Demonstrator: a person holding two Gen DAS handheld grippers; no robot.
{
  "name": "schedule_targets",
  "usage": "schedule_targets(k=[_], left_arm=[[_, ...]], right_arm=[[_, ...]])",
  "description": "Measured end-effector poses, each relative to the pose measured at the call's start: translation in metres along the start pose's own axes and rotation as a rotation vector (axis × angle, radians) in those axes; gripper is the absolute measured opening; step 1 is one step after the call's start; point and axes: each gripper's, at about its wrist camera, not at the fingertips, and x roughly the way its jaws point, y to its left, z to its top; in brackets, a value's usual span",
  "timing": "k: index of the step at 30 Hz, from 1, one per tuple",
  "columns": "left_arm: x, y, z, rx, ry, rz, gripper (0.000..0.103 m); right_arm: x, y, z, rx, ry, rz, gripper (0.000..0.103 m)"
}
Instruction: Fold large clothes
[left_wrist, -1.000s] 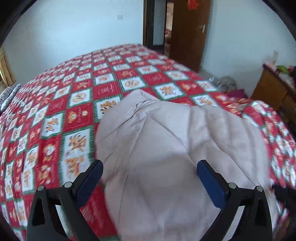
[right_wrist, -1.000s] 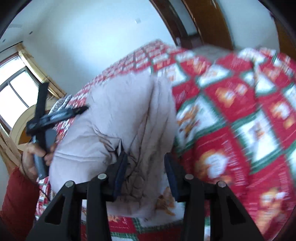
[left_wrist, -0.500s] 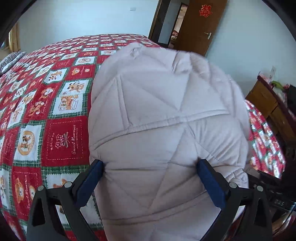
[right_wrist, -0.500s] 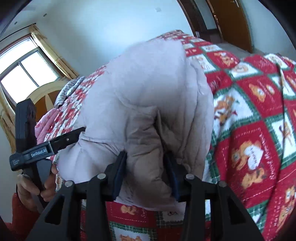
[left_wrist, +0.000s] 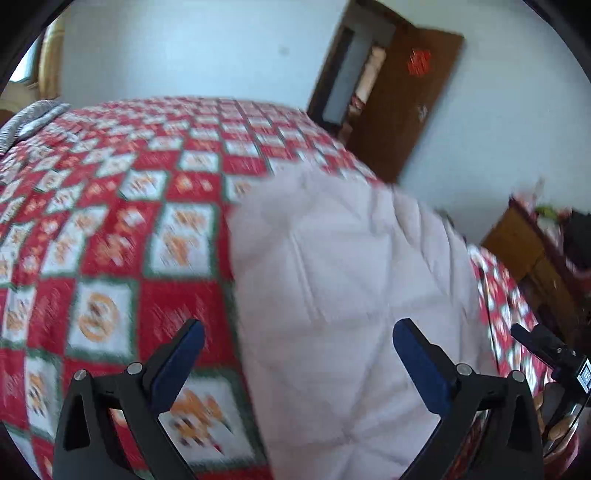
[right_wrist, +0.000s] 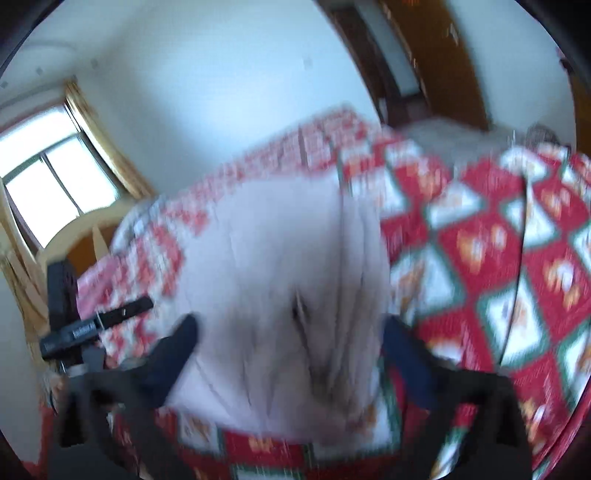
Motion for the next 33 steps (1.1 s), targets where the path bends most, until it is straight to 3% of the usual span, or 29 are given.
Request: schedule_targets(k=[4,7,8,11,16,19,28,33], left_arm=[[0.03,0.014,0.02,-0.012,0.006,0.038,0.102],[0.063,0.02,0.025,-0.046,0.08,-0.04,0.102],[0.069,0.02,0.025,-0.042,0.093,-0.029,0.102],[0.088,0.018,0.024,-0.024,0.102,0.002,0.102],[0.102,0.033,0.021,-0.114,0.151,-0.103,0.102],[0.112,0.045,0.016,-0.192,0.189,-0.197,0.102],[0.119,0.032,0.006,-0.222,0.195,-0.202,0.102],[0.116,0.009,0.008,-0.12,0.205,-0.109,0.102]], right_arm=[[0.053,0.002,0.022,-0.078,0.107,-0.036,0.103],[0.09,-0.014,0.021,-0.078,0.181,-0.114,0.103],[0.102,-0.021,0.023,-0.068,0.196,-0.115,0.103],[0.115,-0.043,0.024,0.008,0.228,-0.057,0.103],[0.133,-0.061,0.021,0.08,0.33,0.067,0.103],[0.136,-0.06,0.021,0.024,0.368,0.081,0.103],[0.139,-0.047,0.016,-0.052,0.34,0.059,0.103],[0.144,-0.04,0.014,-0.074,0.321,0.05,0.103]])
